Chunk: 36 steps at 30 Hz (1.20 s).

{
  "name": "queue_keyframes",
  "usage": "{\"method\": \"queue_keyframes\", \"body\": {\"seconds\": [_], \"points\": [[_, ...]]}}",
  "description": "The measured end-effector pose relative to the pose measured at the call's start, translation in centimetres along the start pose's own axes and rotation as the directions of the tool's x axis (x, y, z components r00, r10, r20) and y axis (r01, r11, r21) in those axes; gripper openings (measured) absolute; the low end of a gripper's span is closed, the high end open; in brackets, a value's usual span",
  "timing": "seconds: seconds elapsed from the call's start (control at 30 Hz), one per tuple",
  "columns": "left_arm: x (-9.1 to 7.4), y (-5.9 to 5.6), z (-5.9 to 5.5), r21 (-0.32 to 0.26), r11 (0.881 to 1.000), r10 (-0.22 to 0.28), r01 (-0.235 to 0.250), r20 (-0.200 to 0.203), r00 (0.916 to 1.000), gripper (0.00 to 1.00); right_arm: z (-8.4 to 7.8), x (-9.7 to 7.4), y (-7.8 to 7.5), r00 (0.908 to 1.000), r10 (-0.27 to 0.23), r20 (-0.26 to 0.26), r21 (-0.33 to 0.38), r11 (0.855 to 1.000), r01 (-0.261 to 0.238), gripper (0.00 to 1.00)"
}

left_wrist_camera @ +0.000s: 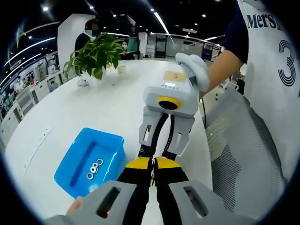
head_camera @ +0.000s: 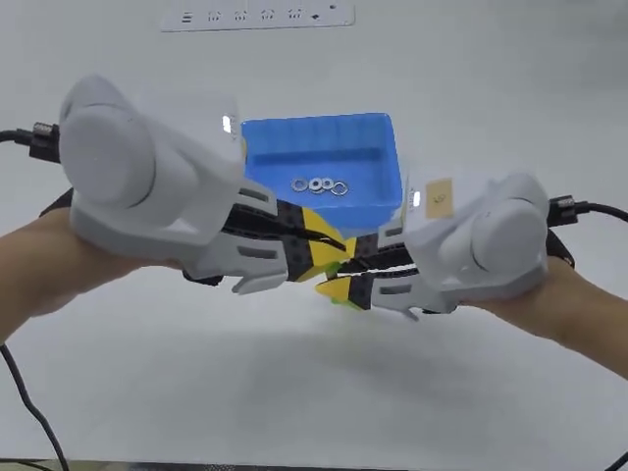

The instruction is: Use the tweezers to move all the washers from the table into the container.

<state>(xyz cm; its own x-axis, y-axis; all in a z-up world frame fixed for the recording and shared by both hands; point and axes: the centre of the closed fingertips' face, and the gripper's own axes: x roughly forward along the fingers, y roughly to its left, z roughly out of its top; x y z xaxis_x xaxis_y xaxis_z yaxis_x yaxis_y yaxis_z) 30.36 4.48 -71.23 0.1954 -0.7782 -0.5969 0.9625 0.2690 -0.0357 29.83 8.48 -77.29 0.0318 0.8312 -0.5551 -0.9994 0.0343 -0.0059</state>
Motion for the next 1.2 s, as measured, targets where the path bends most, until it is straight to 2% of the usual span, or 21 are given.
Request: {"method": "queue_keyframes", "body": {"seconds": [0.17,0.57,0.7,0.87,1.2], "points": [[-0.9,-0.3,0.9,0.018,1.0,0.007,-0.008,0.012,0.9999,0.06,1.3,-0.5,0.0,0.9998,0.001,0.021,-0.005,1.0,0.0,0.11],[-3.0,0.4,3.1,0.054,0.997,0.052,-0.055,0.05,0.9974,0.06,4.0,-1.7,-1.0,0.9986,-0.04,0.034,-0.074,0.996,0.043,0.11],[-3.6,1.1,3.9,0.072,0.995,0.067,-0.07,0.052,0.9964,0.06,5.0,-2.1,-2.0,0.9971,-0.06,0.046,-0.09,0.994,0.064,0.11],[-4.2,2.2,5.0,0.086,0.992,0.089,-0.095,0.073,0.9934,0.06,6.1,-2.7,-3.2,0.9945,-0.085,0.06,-0.109,0.99,0.092,0.11],[-3.9,4.4,5.8,0.096,0.989,0.101,-0.109,0.084,0.9913,0.06,6.5,-2.8,-5.7,0.992,-0.107,0.067,-0.116,0.987,0.114,0.11]]}}
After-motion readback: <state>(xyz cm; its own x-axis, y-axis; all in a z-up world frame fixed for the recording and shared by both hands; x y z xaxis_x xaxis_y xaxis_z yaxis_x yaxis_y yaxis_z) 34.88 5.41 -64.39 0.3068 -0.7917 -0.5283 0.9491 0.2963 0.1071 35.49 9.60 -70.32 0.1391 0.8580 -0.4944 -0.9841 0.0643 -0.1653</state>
